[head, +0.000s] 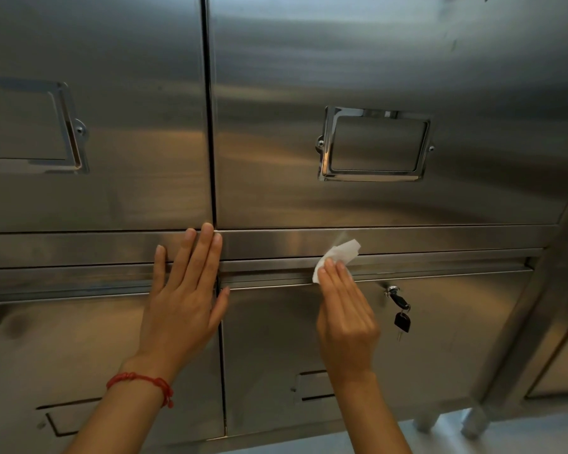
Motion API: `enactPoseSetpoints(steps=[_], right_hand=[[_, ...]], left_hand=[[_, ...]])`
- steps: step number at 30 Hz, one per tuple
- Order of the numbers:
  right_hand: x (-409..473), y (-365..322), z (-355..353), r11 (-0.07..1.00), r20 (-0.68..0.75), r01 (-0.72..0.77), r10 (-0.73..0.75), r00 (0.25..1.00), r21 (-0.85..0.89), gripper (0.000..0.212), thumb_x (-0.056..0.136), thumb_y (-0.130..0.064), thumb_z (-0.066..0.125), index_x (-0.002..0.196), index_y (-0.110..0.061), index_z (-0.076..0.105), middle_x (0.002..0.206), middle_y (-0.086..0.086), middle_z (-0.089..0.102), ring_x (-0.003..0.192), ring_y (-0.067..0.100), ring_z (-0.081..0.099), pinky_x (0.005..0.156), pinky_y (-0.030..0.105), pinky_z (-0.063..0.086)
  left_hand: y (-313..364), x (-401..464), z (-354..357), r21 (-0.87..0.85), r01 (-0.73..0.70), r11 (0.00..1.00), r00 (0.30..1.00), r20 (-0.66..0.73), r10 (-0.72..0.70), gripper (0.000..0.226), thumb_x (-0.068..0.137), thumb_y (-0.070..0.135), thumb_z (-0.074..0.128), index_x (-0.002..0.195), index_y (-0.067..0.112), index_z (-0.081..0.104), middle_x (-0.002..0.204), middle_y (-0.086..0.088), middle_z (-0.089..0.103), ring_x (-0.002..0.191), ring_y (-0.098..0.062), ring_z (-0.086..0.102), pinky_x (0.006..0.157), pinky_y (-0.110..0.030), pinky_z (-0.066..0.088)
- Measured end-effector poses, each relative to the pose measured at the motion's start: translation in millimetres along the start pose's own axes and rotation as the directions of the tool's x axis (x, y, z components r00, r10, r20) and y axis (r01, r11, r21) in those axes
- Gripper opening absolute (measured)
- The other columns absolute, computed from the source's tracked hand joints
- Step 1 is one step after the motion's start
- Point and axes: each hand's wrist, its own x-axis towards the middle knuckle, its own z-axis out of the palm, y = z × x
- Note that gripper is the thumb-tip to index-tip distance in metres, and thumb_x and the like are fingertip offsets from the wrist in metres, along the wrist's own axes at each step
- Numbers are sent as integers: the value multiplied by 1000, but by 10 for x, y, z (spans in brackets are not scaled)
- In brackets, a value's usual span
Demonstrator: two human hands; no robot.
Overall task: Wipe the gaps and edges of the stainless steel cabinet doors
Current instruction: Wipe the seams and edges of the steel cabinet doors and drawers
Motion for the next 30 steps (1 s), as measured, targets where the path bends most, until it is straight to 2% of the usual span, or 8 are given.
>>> enactPoseSetpoints(steps=[5,9,12,18,25,30], right_hand=[[11,-87,27,989,36,127,-130,991,74,24,96,-4,49,103,1,71,112,15,67,107,24,64,90,36,53],[7,71,-27,998,23,51,-52,998,28,20,86,2,58,101,3,71,110,16,67,105,26,64,87,38,54],[-2,51,-27,1000,3,-10,10,1000,2,21,86,-2,57,101,5,71,109,18,67,103,28,65,87,39,54],[12,-17,-5,996,27,68,-69,997,62,23,94,-3,50,102,2,72,110,16,67,105,25,65,89,37,53],[-8,64,-9,999,-9,-52,52,999,3,20,84,1,59,101,5,71,109,17,68,103,27,65,88,38,53],[2,75,-12,999,26,34,-35,999,37,21,91,-1,54,103,2,71,111,16,67,106,25,64,89,37,54]], left_hand=[[8,-3,-14,2,-2,1000,1000,5,2,68,90,36,33,147,4,15,159,-2,-3,145,-21,2,115,-49,7],[10,4,-25,0,-4,1000,1000,0,4,67,91,35,34,147,4,16,158,-2,-3,145,-21,3,115,-50,8],[8,4,-30,5,-7,1000,1000,1,7,67,90,35,34,147,4,17,158,-3,-2,145,-21,4,115,-50,9],[11,-3,-20,3,-6,1000,1000,-4,6,66,90,34,35,146,3,19,158,-7,4,145,-22,5,115,-51,8],[15,4,-7,-8,-1,1000,1000,-7,1,68,89,35,35,146,4,17,158,-2,-3,145,-21,2,115,-50,7],[24,5,-1,-17,4,1000,1000,0,-4,70,88,36,35,147,4,14,158,-2,-4,146,-21,1,116,-49,4]])
